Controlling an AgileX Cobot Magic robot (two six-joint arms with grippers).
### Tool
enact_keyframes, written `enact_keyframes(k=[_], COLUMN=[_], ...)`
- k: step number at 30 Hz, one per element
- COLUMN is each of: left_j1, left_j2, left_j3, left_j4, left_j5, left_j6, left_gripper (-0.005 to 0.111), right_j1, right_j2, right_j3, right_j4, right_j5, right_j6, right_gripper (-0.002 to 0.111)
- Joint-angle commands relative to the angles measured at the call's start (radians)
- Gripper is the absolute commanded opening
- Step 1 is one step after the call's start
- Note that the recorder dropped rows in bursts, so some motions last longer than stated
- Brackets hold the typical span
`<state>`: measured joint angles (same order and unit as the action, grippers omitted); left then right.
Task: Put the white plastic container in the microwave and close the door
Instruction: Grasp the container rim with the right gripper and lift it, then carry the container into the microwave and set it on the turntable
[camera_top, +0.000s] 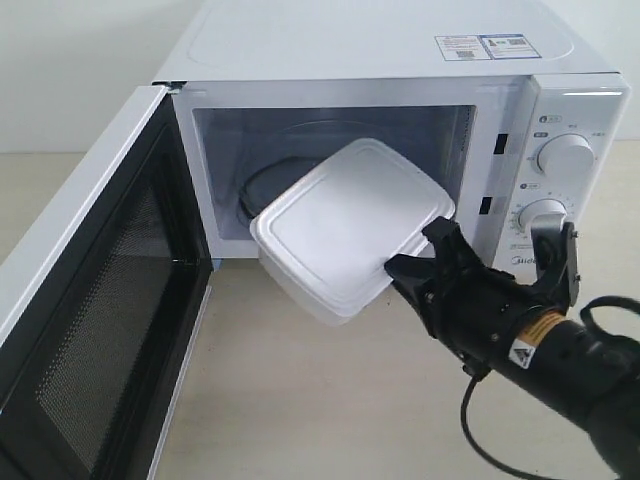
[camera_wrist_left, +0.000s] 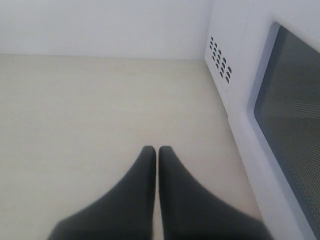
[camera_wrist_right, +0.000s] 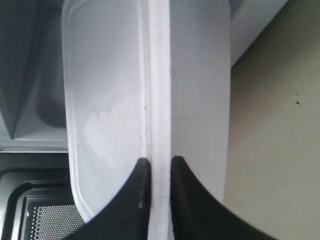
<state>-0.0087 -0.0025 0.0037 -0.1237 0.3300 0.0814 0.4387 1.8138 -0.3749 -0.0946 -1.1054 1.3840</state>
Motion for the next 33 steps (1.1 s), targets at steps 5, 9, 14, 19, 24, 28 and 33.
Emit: enact_keyframes(k=[5, 9, 14, 19, 24, 28, 33], left_j1=[-0.001, -0.001, -0.001, -0.001, -0.001, -0.001, -0.001], left_j2=[0.002, 0.002, 0.002, 0.002, 0.002, 0.002, 0.002], left_j3=[-0.004, -0.004, -0.004, -0.004, -0.004, -0.004, -0.004], left_j4=[-0.008, -0.008, -0.008, -0.008, -0.008, -0.008, -0.008], left_j5=[-0.016, -0.016, -0.016, -0.016, -0.016, -0.016, -0.016], left_j6=[0.002, 0.002, 0.002, 0.002, 0.002, 0.002, 0.002], left_gripper=[0.004, 0.004, 0.004, 0.004, 0.004, 0.004, 0.004], right_j1=[0.338, 0.363, 0.359, 0.329, 0.254, 0.218, 0.208], right_j2=[-0.011, 0.001, 0.077, 0.181, 0.212, 0.212, 0.212], right_j3=[-0.043, -0.191, -0.419, -0.597, -0.684, -0.708, -0.715], right_j4=[0.741, 0.788, 0.921, 0.978, 0.974, 0.964, 0.879], right_j5=[-0.039, 0.079, 0.172, 0.188, 0.246, 0.319, 0.354], right_j6=[-0.294, -0.377, -0.511, -0.592, -0.59, -0.588, -0.587], right_gripper=[0.0, 0.0, 0.0, 0.0, 0.0, 0.0, 0.0])
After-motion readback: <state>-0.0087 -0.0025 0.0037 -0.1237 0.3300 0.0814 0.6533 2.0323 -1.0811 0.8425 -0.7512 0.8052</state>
